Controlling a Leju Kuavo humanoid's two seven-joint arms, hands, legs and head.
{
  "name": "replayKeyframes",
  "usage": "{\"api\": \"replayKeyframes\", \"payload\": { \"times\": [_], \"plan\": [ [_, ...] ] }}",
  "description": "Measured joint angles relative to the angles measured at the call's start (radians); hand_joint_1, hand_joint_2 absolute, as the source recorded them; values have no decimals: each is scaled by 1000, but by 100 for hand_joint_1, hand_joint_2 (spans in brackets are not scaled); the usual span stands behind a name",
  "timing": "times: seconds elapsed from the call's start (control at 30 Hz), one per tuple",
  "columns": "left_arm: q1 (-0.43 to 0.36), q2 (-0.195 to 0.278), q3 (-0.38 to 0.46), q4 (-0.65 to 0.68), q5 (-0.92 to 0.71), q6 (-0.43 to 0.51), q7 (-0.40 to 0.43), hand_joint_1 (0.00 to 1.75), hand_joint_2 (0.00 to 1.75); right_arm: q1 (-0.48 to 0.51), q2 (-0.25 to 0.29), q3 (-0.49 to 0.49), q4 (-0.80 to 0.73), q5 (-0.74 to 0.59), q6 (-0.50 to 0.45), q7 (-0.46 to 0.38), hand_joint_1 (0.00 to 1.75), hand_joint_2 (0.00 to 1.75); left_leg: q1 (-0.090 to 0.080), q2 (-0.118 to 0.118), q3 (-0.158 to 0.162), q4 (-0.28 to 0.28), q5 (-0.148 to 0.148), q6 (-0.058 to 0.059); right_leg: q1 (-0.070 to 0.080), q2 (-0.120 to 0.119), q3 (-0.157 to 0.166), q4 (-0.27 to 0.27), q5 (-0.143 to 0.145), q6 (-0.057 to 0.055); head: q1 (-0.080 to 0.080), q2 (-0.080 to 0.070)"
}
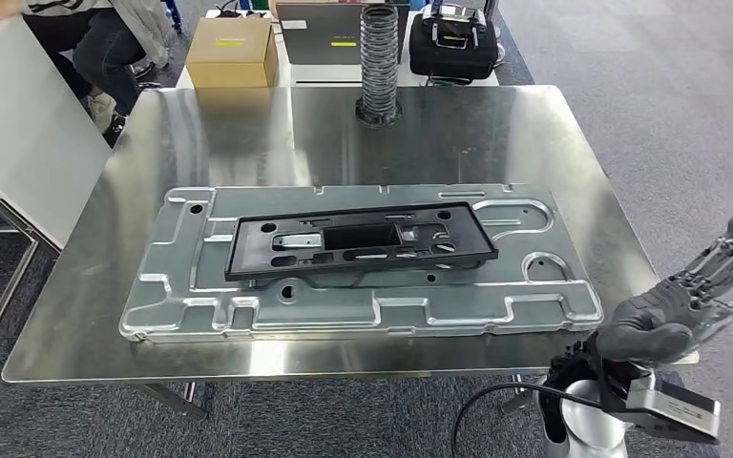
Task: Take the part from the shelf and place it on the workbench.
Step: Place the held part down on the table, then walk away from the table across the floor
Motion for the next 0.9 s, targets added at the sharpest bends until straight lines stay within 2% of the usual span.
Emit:
{"api": "replayKeyframes", "payload": {
  "times": [0.1, 0.13, 0.17, 0.2, 0.27, 0.3, 0.33, 0.37, 0.43, 0.47, 0.5, 0.53, 0.6, 0.63, 0.67, 0.7, 0.77, 0.8, 0.83, 0.87, 0.9],
  "plan": [
    [-2, 0, 10, 0, -12, 4, -6, 0, 0, 39, 13, -15, -43, 3, 3, 0, 0, 0, -1, 0, 1, -3, 3, -16, 1, -1, 2, -14, 11, -14, -1, 0],
    [-1, -1, 13, 0, -17, 6, -8, 0, 0, 49, 15, -19, -48, 0, 3, 0, 0, 0, -1, 0, -1, 4, -7, -21, -1, -2, 1, -19, 16, -21, -1, 0],
    [-1, -1, 16, 0, -21, 8, -10, 0, 0, 58, 17, -23, -51, -4, 4, 0, 0, 0, -1, 1, -9, 28, -32, -25, -4, -3, -1, -25, 22, -28, -3, 0],
    [-1, 0, 19, 0, -25, 9, -12, 0, 0, 67, 19, -28, -52, -11, 4, 0, 0, 0, -1, 2, -26, 76, -70, -28, -5, -4, -4, -28, 27, -33, -4, 0],
    [-1, 1, 25, 0, -32, 11, -13, 0, 0, 86, 20, -38, -51, -25, 4, 0, 0, 0, -1, 2, -72, 209, -152, -32, -3, -6, -18, -28, 37, -38, -6, 0],
    [-1, 2, 29, 0, -35, 12, -13, 0, 0, 97, 20, -45, -49, -30, 4, 0, 0, 0, -1, 2, -85, 258, -175, -34, -2, -7, -26, -27, 43, -38, -6, 0],
    [0, 2, 31, 0, -38, 13, -13, 0, 0, 108, 20, -52, -46, -33, 4, 1, 0, 0, -1, 2, -80, 270, -177, -34, -1, -7, -34, -26, 49, -38, -6, 0],
    [0, 2, 33, 0, -39, 14, -13, 0, 0, 118, 20, -60, -43, -34, 4, 2, 0, 0, -1, 2, -52, 239, -161, -33, -1, -7, -41, -24, 54, -36, -6, 0],
    [-2, 3, 36, 0, -42, 15, -13, 0, 0, 139, 20, -78, -38, -36, 4, 3, 0, 0, -1, 2, 42, 91, -111, -27, 0, -7, -54, -20, 65, -30, -6, 0],
    [-4, 3, 37, 0, -44, 16, -13, 0, 0, 148, 20, -88, -36, -37, 4, 5, 0, 0, -3, 1, 79, 25, -93, -22, 1, -7, -58, -17, 70, -25, -5, 0],
    [-5, 4, 38, -1, -46, 16, -13, 0, 0, 155, 20, -99, -33, -39, 4, 6, 0, 0, -6, 1, 100, -16, -83, -17, 2, -7, -61, -16, 75, -20, -4, 0],
    [-6, 4, 39, -1, -49, 16, -14, 0, 0, 163, 20, -112, -30, -42, 4, 8, 0, 0, -9, 0, 105, -31, -80, -12, 2, -7, -63, -16, 82, -14, -3, 0],
    [-5, 4, 41, -1, -56, 15, -15, 0, 0, 175, 20, -141, -21, -49, 5, 14, 0, 0, -11, 1, 97, -30, -64, 0, -1, -6, -64, -19, 93, -1, -3, 0],
    [-5, 4, 42, -1, -59, 14, -16, 0, 0, 181, 20, -157, -15, -53, 7, 21, 0, 0, -11, 3, 92, -32, -54, 7, -4, -5, -67, -15, 86, 5, -4, 0],
    [-6, 4, 43, -2, -64, 13, -17, 0, 0, 187, 19, -176, -6, -59, 12, 32, 0, 0, -10, 6, 83, -34, -42, 14, -6, -3, -76, 5, 60, 11, -3, 0],
    [-7, 4, 45, -2, -68, 11, -18, 0, 0, 191, 19, -196, 7, -64, 19, 43, 0, 0, -8, 8, 73, -36, -30, 19, -8, -2, -91, 46, 17, 17, -2, 0],
    [-8, 4, 49, -3, -76, 9, -19, 0, 0, 201, 17, -237, 43, -68, 32, 57, 0, 0, -9, 11, 45, -34, -10, 25, -12, -1, -128, 178, -86, 28, 0, 0],
    [-7, 4, 52, -4, -78, 9, -20, 0, 0, 206, 17, -255, 63, -65, 35, 59, 0, 0, -10, 11, 31, -32, 0, 25, -13, -1, -139, 238, -115, 32, 0, 0],
    [-7, 4, 54, -4, -80, 9, -21, 0, 0, 209, 17, -271, 84, -61, 35, 59, 0, 0, -10, 11, 17, -30, 9, 24, -15, -1, -137, 273, -121, 34, 0, 0],
    [-7, 4, 56, -4, -82, 9, -22, 0, 0, 212, 17, -285, 103, -57, 36, 59, 0, 0, -10, 11, 2, -26, 17, 22, -16, -1, -117, 270, -107, 35, 0, 0],
    [-7, 4, 58, -4, -84, 9, -23, 0, 0, 213, 17, -296, 120, -54, 36, 59, 0, 0, -10, 11, -11, -22, 25, 20, -17, -1, -76, 229, -84, 34, 0, 0]
  ]
}}
